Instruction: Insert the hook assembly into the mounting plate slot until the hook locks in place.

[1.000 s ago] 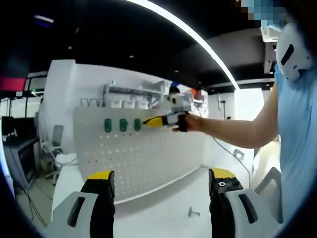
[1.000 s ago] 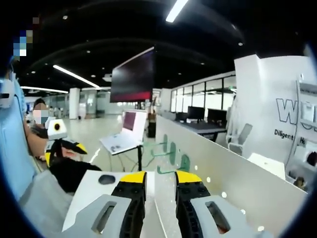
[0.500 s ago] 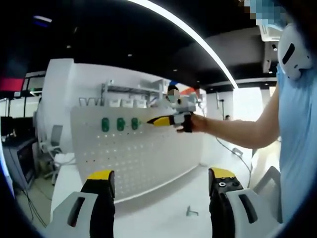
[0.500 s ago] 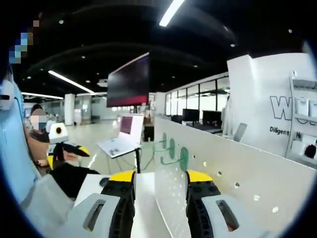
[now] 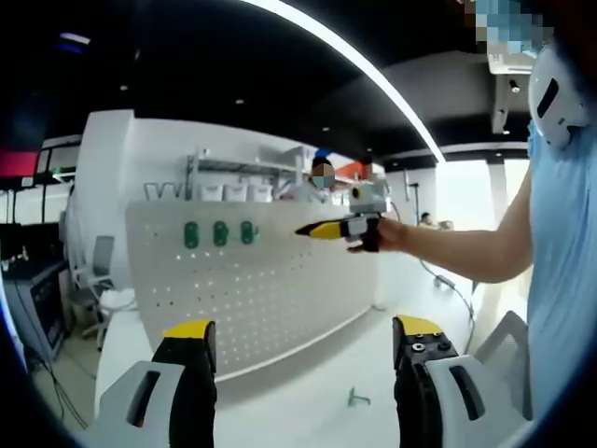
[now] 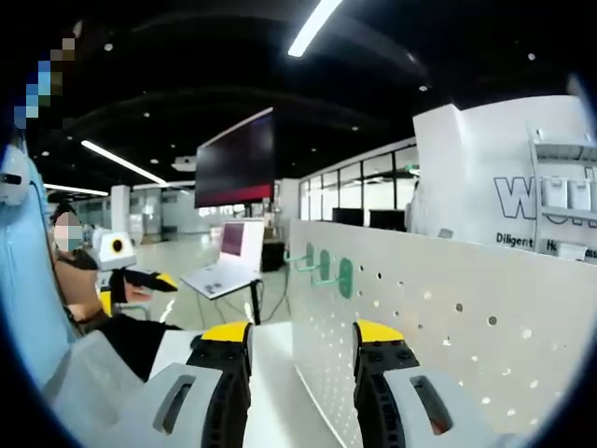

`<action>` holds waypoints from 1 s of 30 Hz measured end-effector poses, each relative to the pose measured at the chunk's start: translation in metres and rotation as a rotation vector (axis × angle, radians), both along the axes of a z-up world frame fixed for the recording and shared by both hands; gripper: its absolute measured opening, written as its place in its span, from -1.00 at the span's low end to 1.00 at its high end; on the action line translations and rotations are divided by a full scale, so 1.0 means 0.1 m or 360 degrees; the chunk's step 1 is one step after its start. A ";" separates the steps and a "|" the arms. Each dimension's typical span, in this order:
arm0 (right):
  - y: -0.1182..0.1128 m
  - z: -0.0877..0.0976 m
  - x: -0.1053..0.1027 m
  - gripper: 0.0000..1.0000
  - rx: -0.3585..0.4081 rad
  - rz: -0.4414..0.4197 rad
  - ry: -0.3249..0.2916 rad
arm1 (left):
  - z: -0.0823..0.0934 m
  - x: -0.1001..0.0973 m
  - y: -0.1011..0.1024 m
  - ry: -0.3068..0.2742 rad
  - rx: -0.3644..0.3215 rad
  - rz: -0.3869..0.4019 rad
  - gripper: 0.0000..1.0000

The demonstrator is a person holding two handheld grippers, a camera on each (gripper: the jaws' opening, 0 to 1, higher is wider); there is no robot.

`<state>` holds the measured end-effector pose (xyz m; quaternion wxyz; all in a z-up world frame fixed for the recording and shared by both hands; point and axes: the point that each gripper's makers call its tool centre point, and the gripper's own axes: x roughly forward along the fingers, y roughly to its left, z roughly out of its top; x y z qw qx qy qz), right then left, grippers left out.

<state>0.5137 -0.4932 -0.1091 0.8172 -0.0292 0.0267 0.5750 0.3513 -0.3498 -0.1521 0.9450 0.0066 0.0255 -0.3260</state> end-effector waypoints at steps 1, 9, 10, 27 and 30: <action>-0.03 0.01 -0.03 -0.14 0.0007 -0.0006 -0.0001 | 0.00 0.00 -0.01 0.0001 0.0000 -0.0004 0.58; -0.25 -0.01 -0.26 -0.14 0.0028 -0.0065 -0.0007 | -0.07 0.00 -0.15 0.0014 -0.0004 -0.0051 0.57; -0.28 -0.02 -0.29 -0.14 0.0028 -0.0075 -0.0007 | -0.09 0.00 -0.17 0.0018 0.0001 -0.0061 0.57; -0.62 -0.07 -0.73 -0.15 0.0072 -0.0197 0.0006 | -0.35 -0.08 -0.44 0.0088 0.0002 -0.0178 0.54; -0.65 -0.04 -0.79 -0.15 0.0074 -0.0209 -0.0002 | -0.41 -0.09 -0.48 0.0111 -0.0002 -0.0193 0.53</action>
